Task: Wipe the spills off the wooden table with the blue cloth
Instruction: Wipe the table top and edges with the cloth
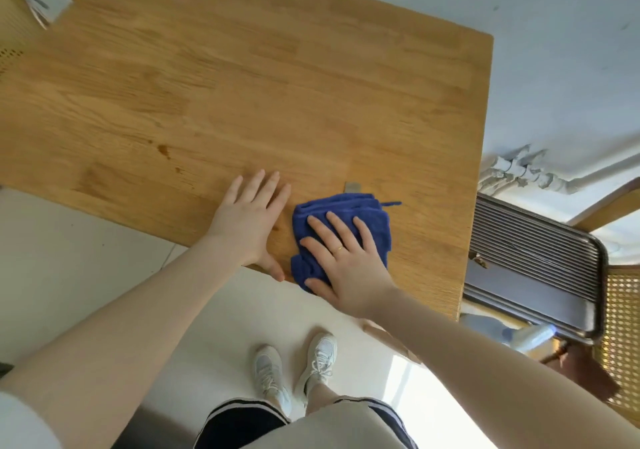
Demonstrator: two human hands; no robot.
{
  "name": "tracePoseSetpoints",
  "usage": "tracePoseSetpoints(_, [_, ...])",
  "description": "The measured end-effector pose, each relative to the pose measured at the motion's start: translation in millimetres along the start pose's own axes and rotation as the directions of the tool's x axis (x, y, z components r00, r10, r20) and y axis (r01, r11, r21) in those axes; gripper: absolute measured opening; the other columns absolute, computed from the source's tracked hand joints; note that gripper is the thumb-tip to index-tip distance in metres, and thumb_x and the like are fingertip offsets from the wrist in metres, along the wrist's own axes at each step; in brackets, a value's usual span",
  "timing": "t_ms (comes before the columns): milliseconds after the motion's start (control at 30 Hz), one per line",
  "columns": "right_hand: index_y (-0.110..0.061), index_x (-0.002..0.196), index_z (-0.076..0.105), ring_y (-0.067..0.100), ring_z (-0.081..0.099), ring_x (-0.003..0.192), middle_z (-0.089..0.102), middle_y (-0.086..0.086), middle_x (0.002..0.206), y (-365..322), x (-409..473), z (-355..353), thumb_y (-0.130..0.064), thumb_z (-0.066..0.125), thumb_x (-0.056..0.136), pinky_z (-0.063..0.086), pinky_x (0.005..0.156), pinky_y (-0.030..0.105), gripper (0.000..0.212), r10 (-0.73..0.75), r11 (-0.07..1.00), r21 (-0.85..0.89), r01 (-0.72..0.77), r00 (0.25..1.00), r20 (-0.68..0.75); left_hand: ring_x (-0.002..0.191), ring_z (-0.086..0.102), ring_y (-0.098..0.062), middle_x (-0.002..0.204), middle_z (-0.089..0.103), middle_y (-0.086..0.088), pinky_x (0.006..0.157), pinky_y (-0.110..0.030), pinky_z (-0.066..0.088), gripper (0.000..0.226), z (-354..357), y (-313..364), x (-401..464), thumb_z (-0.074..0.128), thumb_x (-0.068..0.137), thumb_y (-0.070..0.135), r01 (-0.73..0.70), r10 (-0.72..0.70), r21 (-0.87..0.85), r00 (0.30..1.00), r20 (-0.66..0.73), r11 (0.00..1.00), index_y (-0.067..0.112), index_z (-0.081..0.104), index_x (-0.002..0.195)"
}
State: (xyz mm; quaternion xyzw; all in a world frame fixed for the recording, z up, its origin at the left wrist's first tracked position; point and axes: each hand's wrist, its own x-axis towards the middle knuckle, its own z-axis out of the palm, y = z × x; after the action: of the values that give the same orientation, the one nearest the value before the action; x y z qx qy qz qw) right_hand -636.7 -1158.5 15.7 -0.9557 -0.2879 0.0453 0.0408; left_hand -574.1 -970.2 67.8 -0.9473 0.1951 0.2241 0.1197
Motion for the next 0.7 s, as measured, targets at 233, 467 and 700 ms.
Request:
tracePoseSetpoints(233, [-0.029,0.142,0.03,0.025,0.009,0.145,0.016,-0.002,0.157,33,64,-17,-0.057,0.03,0.089,0.001,0.114,0.05,0.06,0.24,0.967,0.077,-0.241,0.97,0.029,0.144,-0.017,-0.025,0.156,-0.021,-0.003,0.116,-0.044,-0.005,0.145,5,-1,-3,0.064,0.044,0.082,0.042,-0.042,-0.046,0.999,0.002,0.998,0.019,-0.016,0.147])
tracePoseSetpoints(467, [-0.02,0.138,0.04,0.032,0.028,0.139,0.033,0.007,0.15,-30,39,-4,-0.052,0.031,0.087,0.02,0.109,0.057,0.06,0.207,0.978,-0.01,-0.207,0.978,0.034,0.143,-0.018,-0.027,0.15,-0.034,-0.011,0.116,-0.045,-0.004,0.145,9,-3,-16,0.068,0.047,0.078,0.105,-0.11,-0.145,0.994,-0.021,0.984,0.016,-0.018,0.146])
tracePoseSetpoints(700, [-0.025,0.131,0.049,0.029,0.037,0.134,0.041,0.003,0.146,-12,66,-6,-0.056,0.034,0.083,0.023,0.108,0.054,0.06,0.125,0.992,0.039,-0.124,0.992,-0.023,0.144,-0.017,-0.026,0.151,-0.032,-0.009,0.116,-0.042,-0.003,0.142,12,-30,-23,0.071,0.051,0.072,0.04,-0.05,-0.224,0.998,-0.042,0.974,0.018,-0.02,0.146])
